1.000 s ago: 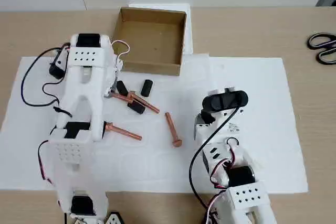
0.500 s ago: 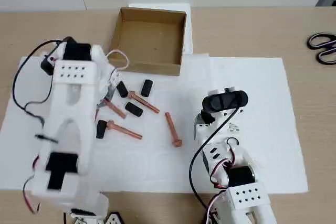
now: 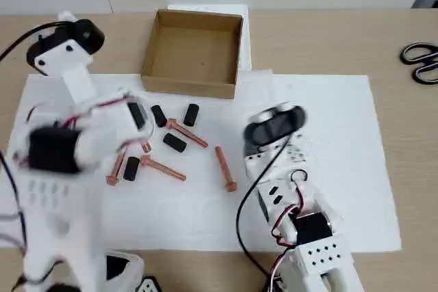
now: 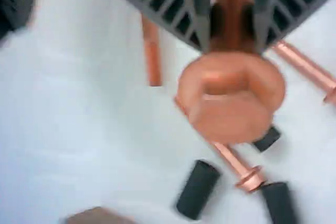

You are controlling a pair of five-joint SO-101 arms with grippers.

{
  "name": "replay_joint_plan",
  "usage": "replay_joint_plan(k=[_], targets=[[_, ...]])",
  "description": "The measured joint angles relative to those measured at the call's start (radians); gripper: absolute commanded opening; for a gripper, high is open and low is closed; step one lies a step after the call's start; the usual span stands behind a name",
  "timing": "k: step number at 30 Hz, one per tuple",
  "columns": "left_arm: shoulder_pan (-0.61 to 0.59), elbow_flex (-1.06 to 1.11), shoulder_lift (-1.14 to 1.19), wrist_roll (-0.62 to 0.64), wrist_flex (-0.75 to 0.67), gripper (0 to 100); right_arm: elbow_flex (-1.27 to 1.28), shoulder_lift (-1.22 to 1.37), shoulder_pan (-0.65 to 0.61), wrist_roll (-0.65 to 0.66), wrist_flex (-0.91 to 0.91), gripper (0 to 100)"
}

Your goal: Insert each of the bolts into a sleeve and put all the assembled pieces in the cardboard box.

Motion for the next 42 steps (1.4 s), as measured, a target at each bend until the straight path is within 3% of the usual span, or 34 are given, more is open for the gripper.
replay_joint_plan(k=[4, 11, 16, 21, 26, 31, 35, 42], targets=[[0.049, 0.015, -0.100, -0.086, -0.061, 1, 0.000, 0.000, -0.052, 0.100, -0.178, 0.4], [0.054, 0.206, -0.232, -0.133, -0.301, 1, 0.000, 0.000, -0.106, 0.115, -0.531, 0.4], [0.054, 0.436, -0.413, -0.133, -0.585, 1, 0.098, 0.000, -0.169, 0.124, -0.770, 0.4], [0.061, 0.732, -0.651, -0.133, -0.944, 1, 0.186, 0.000, -0.186, 0.127, -0.891, 0.4], [0.196, 1.000, -0.818, -0.133, -1.261, 1, 0.216, 0.000, -0.192, 0.127, -0.939, 0.4], [0.410, 1.045, -0.835, -0.226, -1.316, 1, 0.250, -0.002, -0.190, 0.127, -0.944, 0.4], [0.465, 1.046, -0.835, -0.376, -1.323, 1, 0.252, -0.005, -0.192, 0.127, -0.951, 0.4], [0.474, 1.057, -0.835, -0.400, -1.323, 1, 0.252, -0.005, -0.193, 0.129, -0.951, 0.4]])
